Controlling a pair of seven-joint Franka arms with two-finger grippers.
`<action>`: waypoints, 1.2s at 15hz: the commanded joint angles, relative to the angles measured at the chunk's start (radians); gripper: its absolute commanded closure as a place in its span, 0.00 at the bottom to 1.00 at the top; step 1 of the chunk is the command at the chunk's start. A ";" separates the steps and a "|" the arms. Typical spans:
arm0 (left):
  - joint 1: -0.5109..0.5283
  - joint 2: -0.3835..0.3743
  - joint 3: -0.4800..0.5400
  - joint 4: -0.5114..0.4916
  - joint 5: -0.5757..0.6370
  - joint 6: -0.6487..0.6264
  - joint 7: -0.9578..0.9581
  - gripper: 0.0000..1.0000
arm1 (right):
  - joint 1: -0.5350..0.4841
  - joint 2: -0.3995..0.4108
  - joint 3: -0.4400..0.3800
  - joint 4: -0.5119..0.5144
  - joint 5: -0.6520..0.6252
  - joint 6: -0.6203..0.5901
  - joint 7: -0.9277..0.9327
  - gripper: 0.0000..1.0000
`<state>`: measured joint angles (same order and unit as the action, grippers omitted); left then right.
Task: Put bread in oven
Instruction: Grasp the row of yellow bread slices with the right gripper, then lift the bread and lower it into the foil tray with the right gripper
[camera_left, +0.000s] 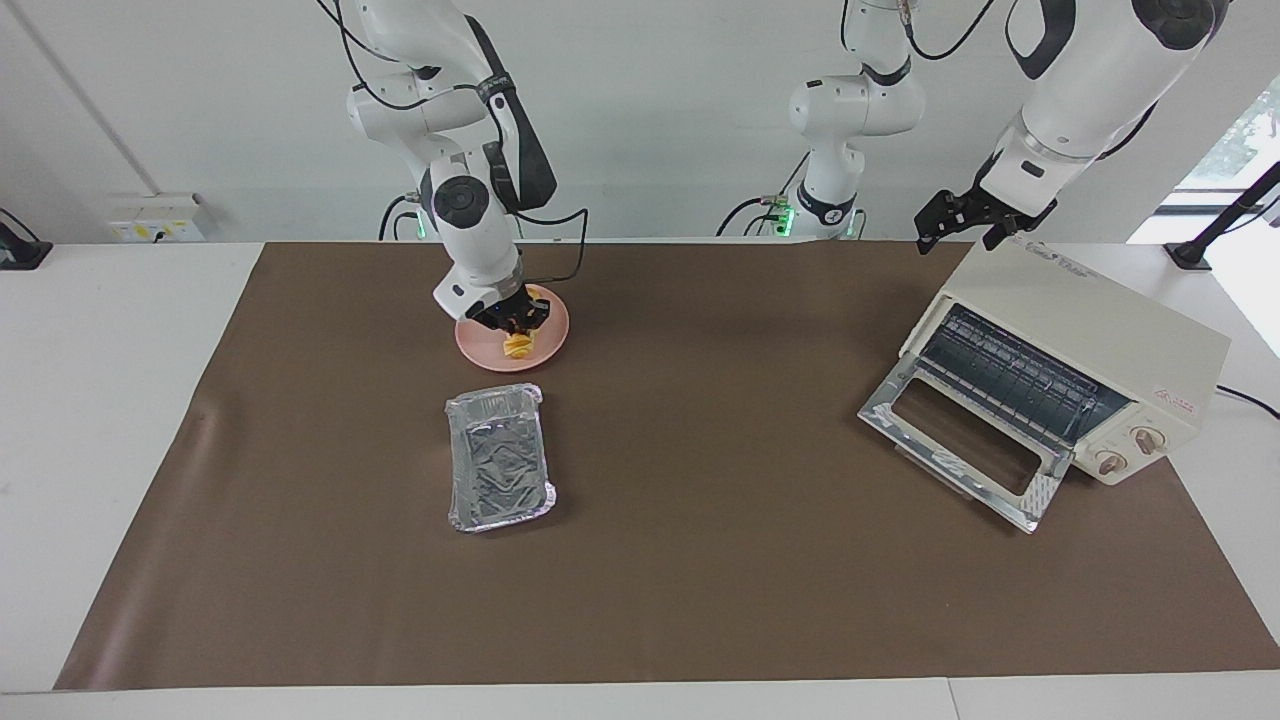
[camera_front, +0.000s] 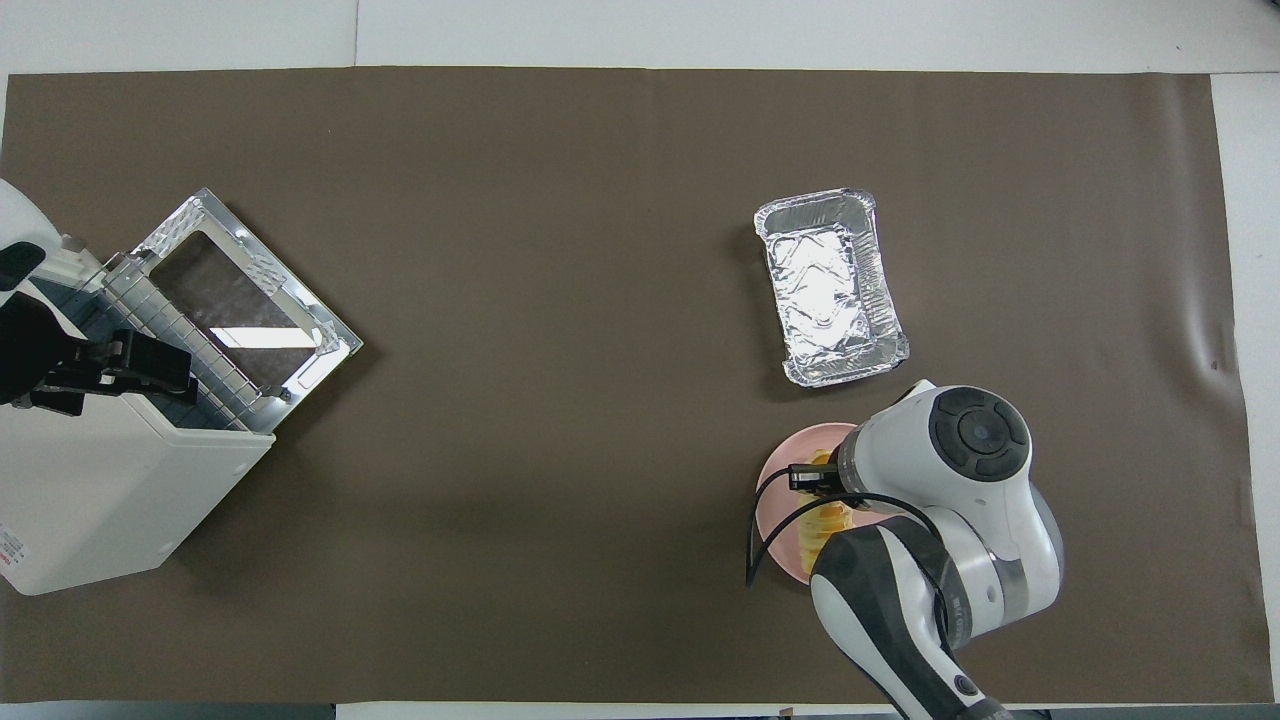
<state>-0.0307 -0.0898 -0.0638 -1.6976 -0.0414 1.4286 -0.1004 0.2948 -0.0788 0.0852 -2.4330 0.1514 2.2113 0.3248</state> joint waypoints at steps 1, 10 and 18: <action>0.017 -0.028 -0.007 -0.031 -0.011 0.021 -0.002 0.00 | -0.019 -0.015 -0.008 0.165 0.022 -0.192 0.002 1.00; 0.015 -0.028 -0.007 -0.031 -0.011 0.021 -0.002 0.00 | -0.152 0.305 -0.010 0.705 -0.012 -0.269 -0.181 1.00; 0.017 -0.028 -0.007 -0.031 -0.011 0.021 -0.002 0.00 | -0.129 0.522 -0.008 0.829 -0.027 -0.130 -0.207 1.00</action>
<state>-0.0307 -0.0898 -0.0638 -1.6976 -0.0414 1.4286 -0.1004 0.1702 0.4258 0.0704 -1.6028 0.1355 2.0647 0.1527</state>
